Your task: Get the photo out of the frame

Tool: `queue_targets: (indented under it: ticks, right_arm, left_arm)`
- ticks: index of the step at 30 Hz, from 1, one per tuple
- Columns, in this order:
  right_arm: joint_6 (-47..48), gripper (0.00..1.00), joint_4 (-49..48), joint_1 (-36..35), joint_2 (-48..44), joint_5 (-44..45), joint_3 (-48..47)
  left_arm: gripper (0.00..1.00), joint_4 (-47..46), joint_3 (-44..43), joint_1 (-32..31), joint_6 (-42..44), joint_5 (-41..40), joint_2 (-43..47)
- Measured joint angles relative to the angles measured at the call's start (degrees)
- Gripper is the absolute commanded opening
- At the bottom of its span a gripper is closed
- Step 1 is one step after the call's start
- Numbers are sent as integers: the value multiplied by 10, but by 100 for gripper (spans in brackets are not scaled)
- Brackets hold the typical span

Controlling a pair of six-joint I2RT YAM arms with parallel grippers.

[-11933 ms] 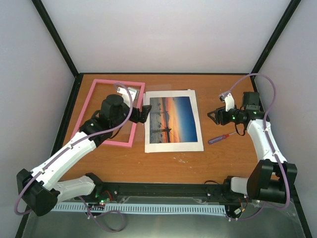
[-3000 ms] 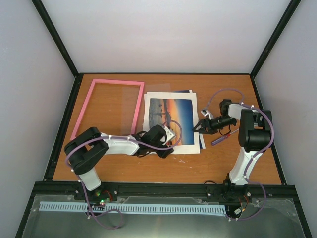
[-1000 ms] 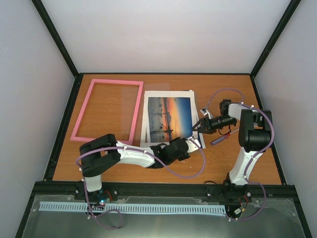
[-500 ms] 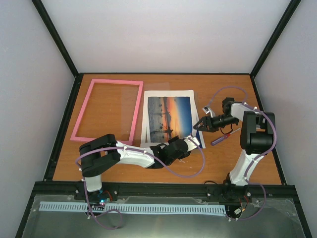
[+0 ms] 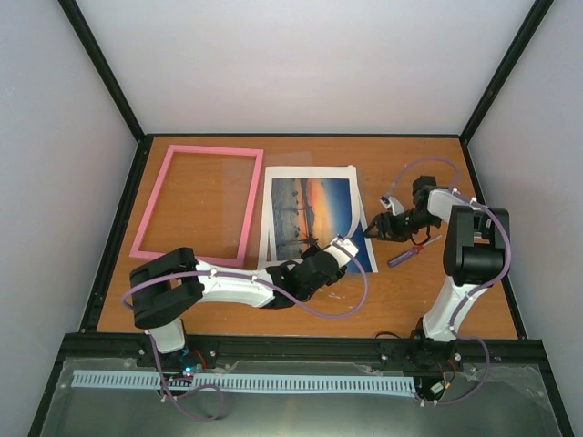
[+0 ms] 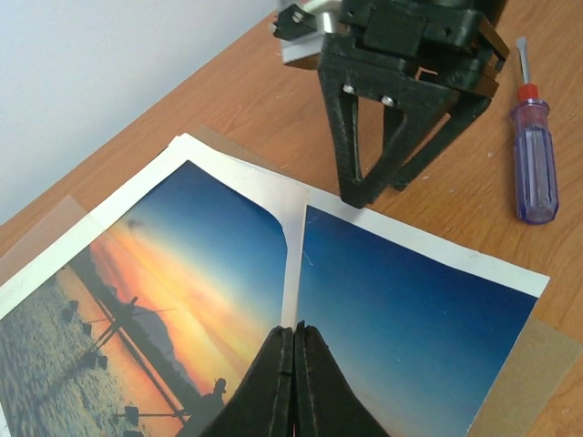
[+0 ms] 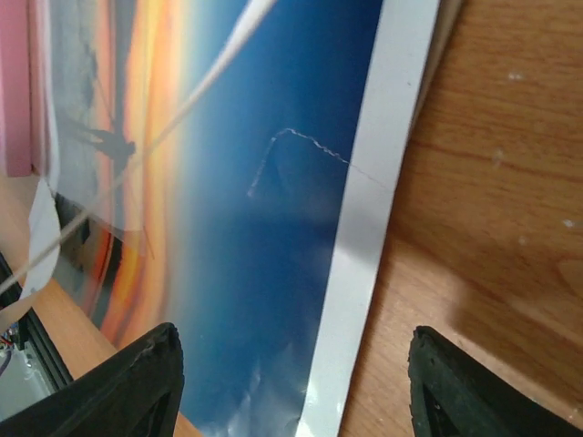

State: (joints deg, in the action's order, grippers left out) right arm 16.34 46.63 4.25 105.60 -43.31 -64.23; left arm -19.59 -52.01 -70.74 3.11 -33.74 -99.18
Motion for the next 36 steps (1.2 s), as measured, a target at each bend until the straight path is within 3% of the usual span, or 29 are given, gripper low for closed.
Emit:
queue_targets:
  ticks: [7, 36]
  right_arm:
    - [-11, 67, -1, 0, 24, 15, 0]
    - [-10, 62, 28, -1, 89, -79, -49]
  left_arm:
    - [1, 0, 5, 2, -31, -6, 3]
    - [1, -1, 20, 4, -77, 2, 3]
